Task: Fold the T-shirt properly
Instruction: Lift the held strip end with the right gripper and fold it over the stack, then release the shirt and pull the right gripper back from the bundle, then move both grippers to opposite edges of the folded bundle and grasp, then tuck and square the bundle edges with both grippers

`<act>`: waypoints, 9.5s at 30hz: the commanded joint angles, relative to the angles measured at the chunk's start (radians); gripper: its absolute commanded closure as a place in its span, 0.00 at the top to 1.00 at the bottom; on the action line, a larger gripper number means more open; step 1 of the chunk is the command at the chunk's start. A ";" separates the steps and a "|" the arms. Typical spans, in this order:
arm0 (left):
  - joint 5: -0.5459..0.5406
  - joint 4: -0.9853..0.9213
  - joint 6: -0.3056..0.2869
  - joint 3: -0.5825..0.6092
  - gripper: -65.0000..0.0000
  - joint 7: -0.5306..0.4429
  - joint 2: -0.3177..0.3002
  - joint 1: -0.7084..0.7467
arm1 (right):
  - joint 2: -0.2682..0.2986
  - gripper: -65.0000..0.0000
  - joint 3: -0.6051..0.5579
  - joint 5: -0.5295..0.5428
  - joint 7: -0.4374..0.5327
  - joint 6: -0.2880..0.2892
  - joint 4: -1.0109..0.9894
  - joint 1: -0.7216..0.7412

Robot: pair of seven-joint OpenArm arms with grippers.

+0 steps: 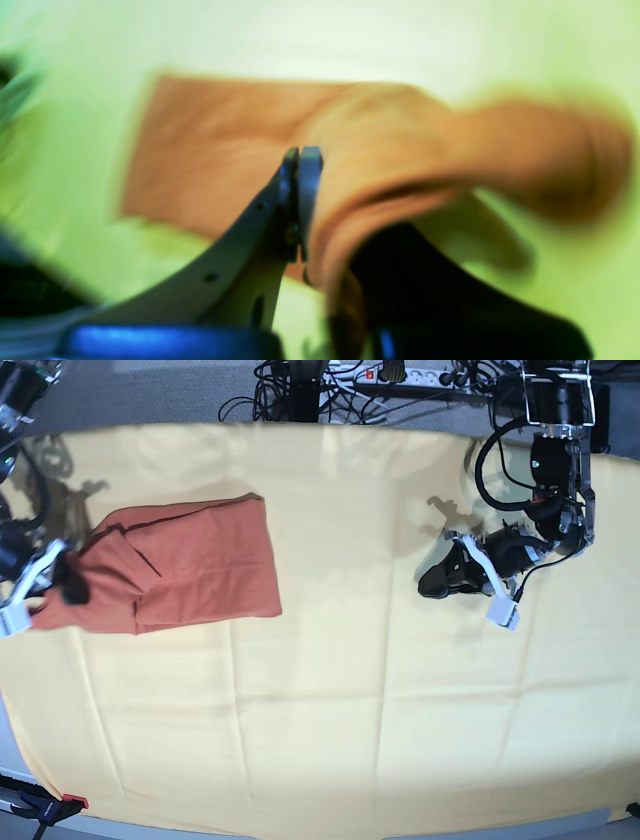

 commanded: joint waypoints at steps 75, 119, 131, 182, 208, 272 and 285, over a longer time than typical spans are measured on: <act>-0.046 0.015 -0.010 -0.003 0.00 -0.009 -0.017 0.019 | -0.215 0.00 -0.591 -0.631 0.470 0.073 -0.054 0.204; -0.049 0.015 -0.010 -0.003 0.00 -0.010 -0.028 0.019 | -0.081 0.66 -0.588 -0.256 0.108 0.073 0.240 0.016; -0.050 0.015 -0.014 -0.003 0.00 -0.010 -0.031 0.019 | -0.024 0.66 -0.589 -0.293 0.103 0.073 0.253 -0.102; -0.163 0.019 -0.024 -0.003 0.00 0.048 -0.034 0.008 | -0.129 0.57 -0.599 -0.182 0.185 0.073 0.232 -0.025; 0.240 0.402 -0.024 0.555 0.00 -0.001 -0.017 0.013 | -0.080 0.00 -0.460 -0.409 0.366 0.073 -0.253 0.358; 0.710 -0.138 -0.002 0.844 0.00 -0.368 0.173 -0.423 | 0.136 0.00 -0.673 -0.398 0.166 0.003 -0.154 0.196; 0.837 -0.261 0.069 0.838 0.00 -0.473 0.199 -0.576 | 0.147 0.00 -0.462 -0.424 0.224 -0.099 -0.032 0.046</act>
